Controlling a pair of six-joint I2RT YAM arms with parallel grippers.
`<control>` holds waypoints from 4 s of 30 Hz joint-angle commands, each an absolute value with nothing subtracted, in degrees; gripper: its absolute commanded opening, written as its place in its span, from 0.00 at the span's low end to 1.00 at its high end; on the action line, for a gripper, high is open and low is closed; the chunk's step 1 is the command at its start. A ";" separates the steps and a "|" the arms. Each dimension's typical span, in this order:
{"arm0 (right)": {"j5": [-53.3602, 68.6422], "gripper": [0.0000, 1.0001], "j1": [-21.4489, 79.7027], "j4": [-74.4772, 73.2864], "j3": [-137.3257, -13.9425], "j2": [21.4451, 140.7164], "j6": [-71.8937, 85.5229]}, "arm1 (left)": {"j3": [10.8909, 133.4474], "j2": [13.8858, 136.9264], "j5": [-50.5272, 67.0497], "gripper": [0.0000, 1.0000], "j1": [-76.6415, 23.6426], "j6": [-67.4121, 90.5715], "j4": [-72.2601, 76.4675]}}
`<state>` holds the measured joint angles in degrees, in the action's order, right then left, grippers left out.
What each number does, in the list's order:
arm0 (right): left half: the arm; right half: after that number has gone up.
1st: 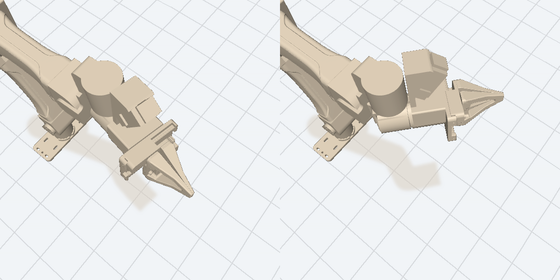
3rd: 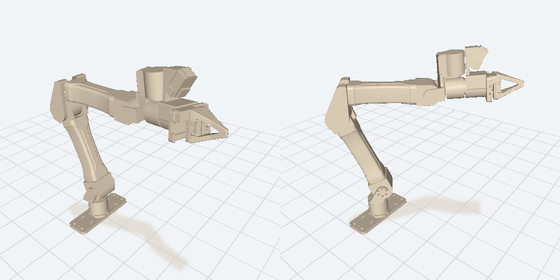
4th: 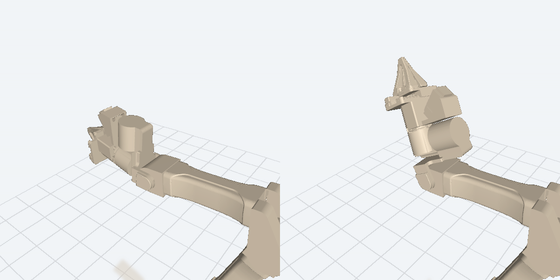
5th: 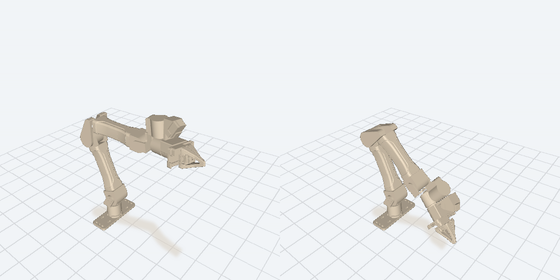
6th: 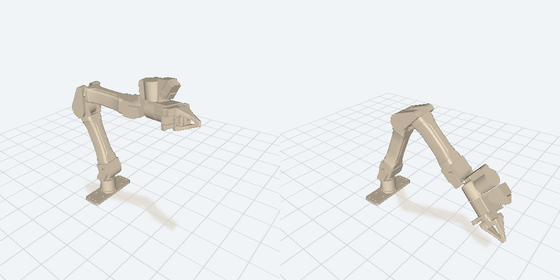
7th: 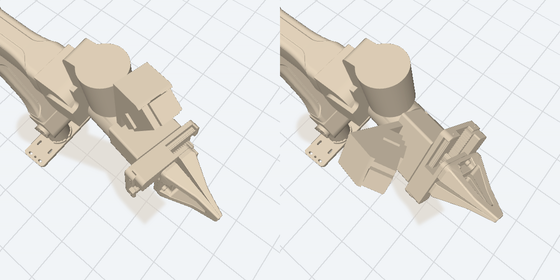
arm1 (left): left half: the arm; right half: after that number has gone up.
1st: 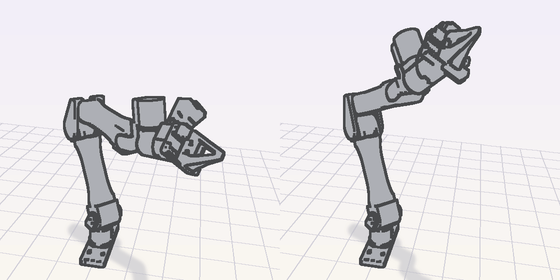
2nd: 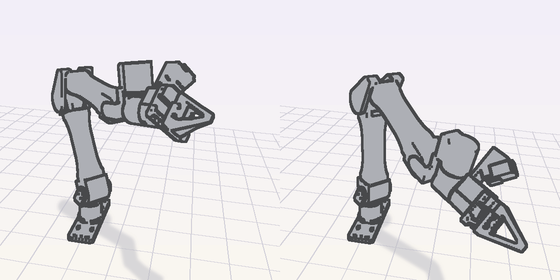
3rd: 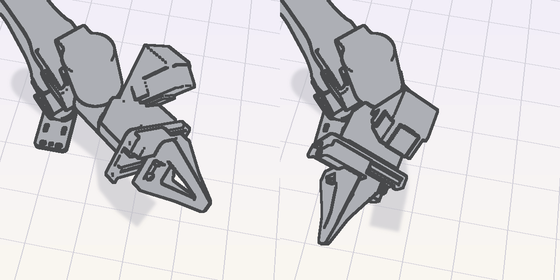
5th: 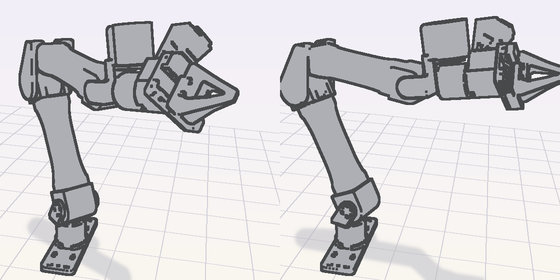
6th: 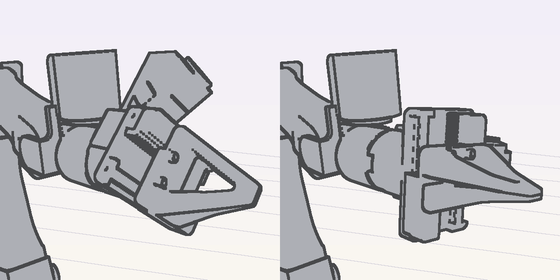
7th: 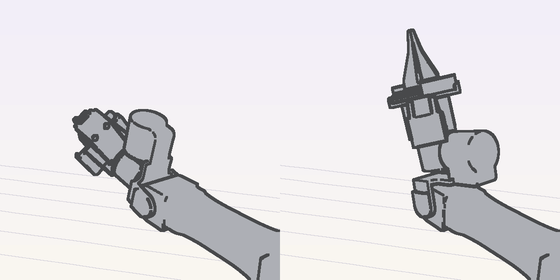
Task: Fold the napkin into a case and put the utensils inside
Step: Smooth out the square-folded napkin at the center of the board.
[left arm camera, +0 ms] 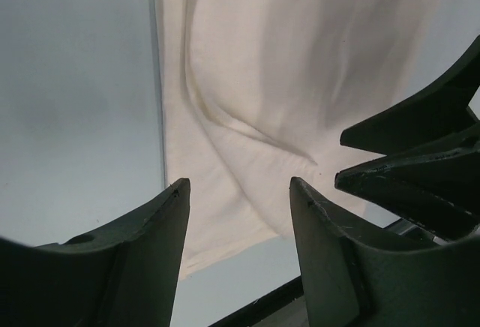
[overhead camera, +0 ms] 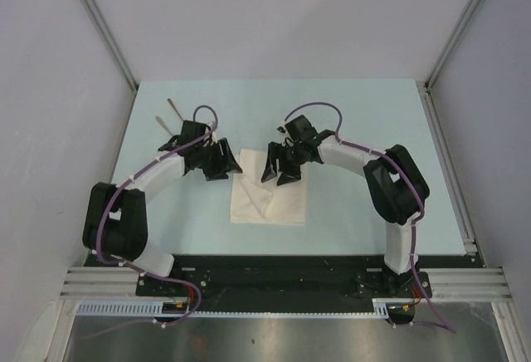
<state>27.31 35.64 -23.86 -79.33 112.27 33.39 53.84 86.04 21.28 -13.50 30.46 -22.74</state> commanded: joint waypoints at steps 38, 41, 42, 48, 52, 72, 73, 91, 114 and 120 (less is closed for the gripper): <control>29.00 0.51 37.88 -9.93 -66.10 106.79 37.53 | 63.28 104.15 20.30 0.50 -17.75 40.70 -23.91; 28.30 0.50 37.18 -9.67 -64.78 105.74 37.53 | 62.67 103.28 19.52 0.36 -17.84 40.43 -23.82; 28.13 0.51 36.48 -9.67 -64.34 105.21 37.79 | 62.49 102.92 19.25 0.30 -17.84 39.82 -23.99; 28.21 0.52 33.49 -10.10 -63.28 100.99 37.62 | 60.30 100.73 17.84 0.05 -17.49 38.67 -24.35; 28.39 0.52 33.05 -10.63 -63.72 99.67 37.44 | 58.80 99.06 16.96 0.00 -17.32 38.50 -24.70; 29.44 0.51 34.19 -9.49 -64.16 101.34 38.23 | 54.58 96.14 16.35 0.00 -15.03 36.65 -24.87; 29.44 0.52 34.36 -9.49 -64.33 101.60 38.15 | 54.58 96.41 16.43 0.00 -15.03 36.56 -24.87; 31.99 0.61 42.18 -1.41 -65.74 111.27 41.92 | 54.05 98.35 16.08 0.09 -14.77 36.21 -23.20; 36.42 0.63 44.39 -6.87 -72.77 106.71 39.04 | 56.96 77.34 11.90 0.66 -10.02 30.59 -32.18; 35.59 0.53 37.36 -9.14 -61.01 94.93 38.15 | 54.67 82.87 21.70 0.30 -17.92 31.02 -28.13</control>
<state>33.80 40.47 -7.05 -66.65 102.78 39.59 56.16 79.94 13.93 -12.27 31.83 -30.74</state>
